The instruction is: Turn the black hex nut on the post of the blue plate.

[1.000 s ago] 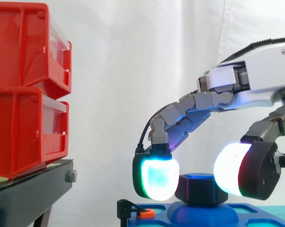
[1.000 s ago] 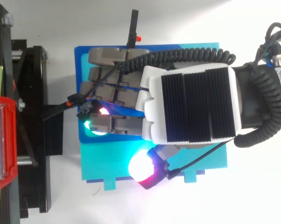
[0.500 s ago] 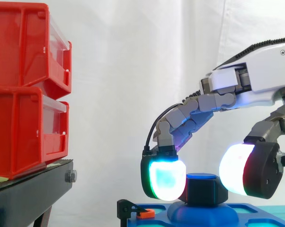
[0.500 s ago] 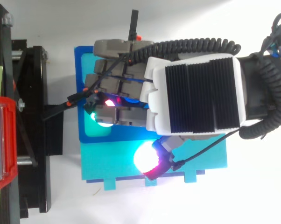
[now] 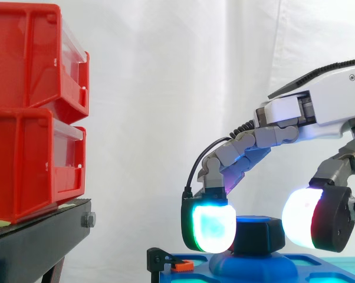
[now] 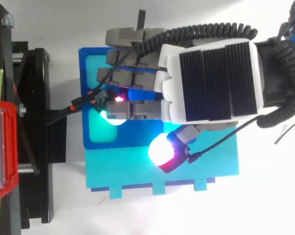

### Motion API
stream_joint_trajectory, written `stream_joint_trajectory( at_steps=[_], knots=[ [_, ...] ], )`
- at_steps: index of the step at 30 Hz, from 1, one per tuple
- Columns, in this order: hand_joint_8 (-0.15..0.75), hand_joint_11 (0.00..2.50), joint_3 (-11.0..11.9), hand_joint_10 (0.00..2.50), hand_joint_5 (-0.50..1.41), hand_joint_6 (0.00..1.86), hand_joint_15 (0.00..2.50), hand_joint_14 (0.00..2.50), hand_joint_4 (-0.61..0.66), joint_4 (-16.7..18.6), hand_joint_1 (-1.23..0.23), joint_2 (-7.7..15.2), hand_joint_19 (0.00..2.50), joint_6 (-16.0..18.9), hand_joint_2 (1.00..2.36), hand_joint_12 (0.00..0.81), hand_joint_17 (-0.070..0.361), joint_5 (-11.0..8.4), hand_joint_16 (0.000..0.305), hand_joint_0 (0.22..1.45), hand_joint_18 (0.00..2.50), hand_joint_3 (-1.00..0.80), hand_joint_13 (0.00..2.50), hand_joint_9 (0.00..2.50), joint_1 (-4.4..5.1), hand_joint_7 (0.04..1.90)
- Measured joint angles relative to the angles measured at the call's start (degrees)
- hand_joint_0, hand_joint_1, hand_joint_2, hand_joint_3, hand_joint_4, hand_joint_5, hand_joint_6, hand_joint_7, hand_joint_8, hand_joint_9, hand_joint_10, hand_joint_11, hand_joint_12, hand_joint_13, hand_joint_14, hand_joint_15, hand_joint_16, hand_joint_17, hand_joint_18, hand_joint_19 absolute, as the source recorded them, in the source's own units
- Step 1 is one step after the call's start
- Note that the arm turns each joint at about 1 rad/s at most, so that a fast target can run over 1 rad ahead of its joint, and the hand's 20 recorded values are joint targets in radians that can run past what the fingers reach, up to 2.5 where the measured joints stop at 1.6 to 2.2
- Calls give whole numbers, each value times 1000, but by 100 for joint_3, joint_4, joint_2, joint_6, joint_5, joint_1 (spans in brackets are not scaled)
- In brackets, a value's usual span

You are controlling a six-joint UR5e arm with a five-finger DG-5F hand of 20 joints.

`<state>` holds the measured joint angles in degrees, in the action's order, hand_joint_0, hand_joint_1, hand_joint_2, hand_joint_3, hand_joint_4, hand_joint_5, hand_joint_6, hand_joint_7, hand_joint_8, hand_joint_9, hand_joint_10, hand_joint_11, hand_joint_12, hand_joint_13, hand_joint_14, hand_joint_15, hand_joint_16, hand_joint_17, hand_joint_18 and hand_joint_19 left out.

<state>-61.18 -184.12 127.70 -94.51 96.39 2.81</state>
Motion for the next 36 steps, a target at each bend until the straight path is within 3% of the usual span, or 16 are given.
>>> stream_joint_trajectory(
  at_steps=[8, 29, 36],
  knots=[
    [274, 57, 0, 2, -195, 502, 92, 4, 224, 68, -423, 0, 224, -31, 1002, 350, 119, 190, 53, 499, 371, -476, 456, 456, -104, 1069],
    [275, 50, 1, 0, -195, 502, 90, 4, 224, 130, -423, 0, 238, -32, 1003, 342, 117, 404, 52, 500, 360, -476, 446, 457, -304, 1069],
    [275, 50, 1, 0, -195, 502, 96, 4, 224, 139, -425, 1, 240, -32, 1002, 341, 117, 438, 52, 500, 356, -476, 441, 456, -323, 1069]
  ],
)
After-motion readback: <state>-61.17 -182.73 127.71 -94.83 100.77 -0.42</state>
